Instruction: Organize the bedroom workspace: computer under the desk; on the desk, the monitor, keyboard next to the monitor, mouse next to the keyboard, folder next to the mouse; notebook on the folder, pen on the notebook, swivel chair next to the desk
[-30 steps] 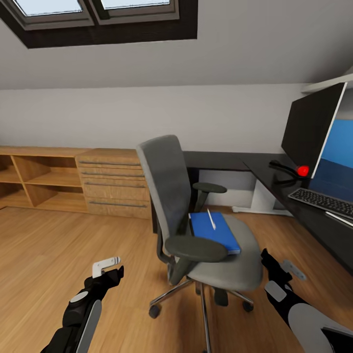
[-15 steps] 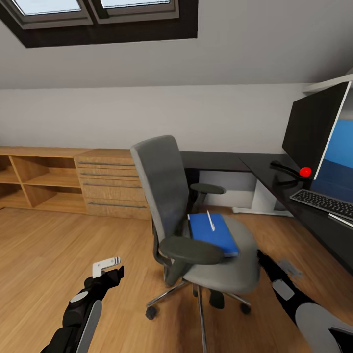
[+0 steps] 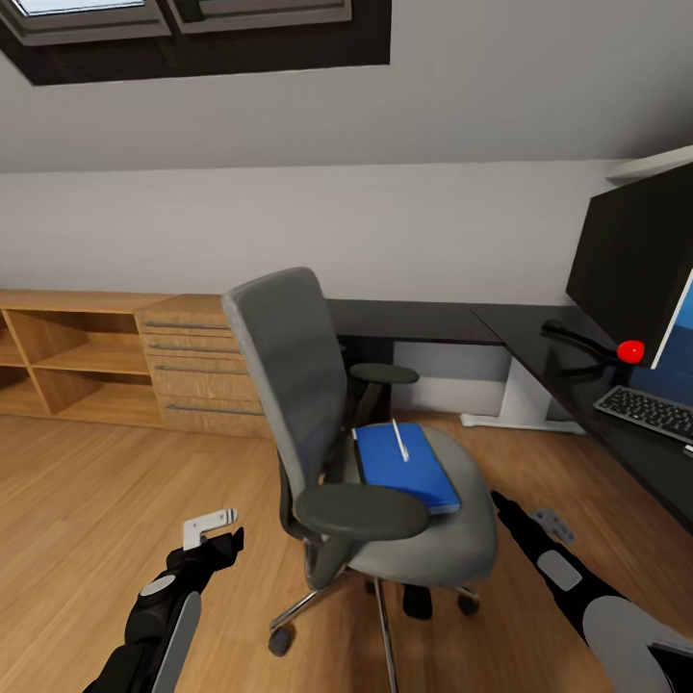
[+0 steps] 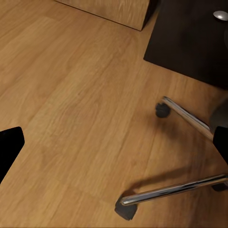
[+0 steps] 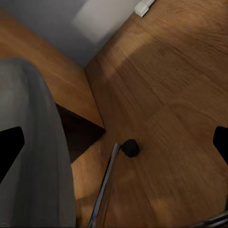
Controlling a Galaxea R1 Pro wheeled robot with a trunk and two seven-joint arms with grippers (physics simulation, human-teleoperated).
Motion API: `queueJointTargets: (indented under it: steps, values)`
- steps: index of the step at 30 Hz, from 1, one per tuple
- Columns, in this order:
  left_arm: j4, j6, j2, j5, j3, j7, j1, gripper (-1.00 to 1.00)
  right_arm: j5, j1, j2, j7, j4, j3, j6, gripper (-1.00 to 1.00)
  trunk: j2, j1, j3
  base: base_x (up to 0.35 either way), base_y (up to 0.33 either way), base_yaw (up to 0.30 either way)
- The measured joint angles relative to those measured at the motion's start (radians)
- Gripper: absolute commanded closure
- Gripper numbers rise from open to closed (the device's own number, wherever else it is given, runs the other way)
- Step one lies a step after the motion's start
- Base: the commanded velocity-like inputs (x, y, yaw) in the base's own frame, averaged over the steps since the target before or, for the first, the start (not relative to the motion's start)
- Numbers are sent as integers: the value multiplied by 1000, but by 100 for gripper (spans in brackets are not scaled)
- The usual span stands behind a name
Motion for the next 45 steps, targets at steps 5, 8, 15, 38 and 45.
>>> queueJointTargets:
  steps: [5, 8, 15, 38, 45]
  values:
    - [0, 0, 0, 0, 0, 0, 0, -100, 0, 0, 0, -1, 0, 0, 0, -100, 0, 0, 0, 2, 0, 46]
    - [0, 0, 0, 0, 0, 0, 0, -100, 1, -1, 0, -1, -1, -21, 0, -100, 0, 0, 0, 0, 0, 208]
    - [-1, 0, 0, 0, 0, 1, 0, -100, 1, -1, 0, -1, -3, -24, -1, -100, 0, 0, 0, 0, 0, 263]
    - [1, 0, 0, 0, 0, 2, 0, -100, 0, -1, -15, 5, -4, -32, -3, -100, 0, 0, 0, 0, 0, 272]
    - [1, 0, 0, 0, 0, 2, 0, -100, 1, -1, -22, 6, -4, -32, -4, -100, 0, 0, 0, 0, 0, 276]
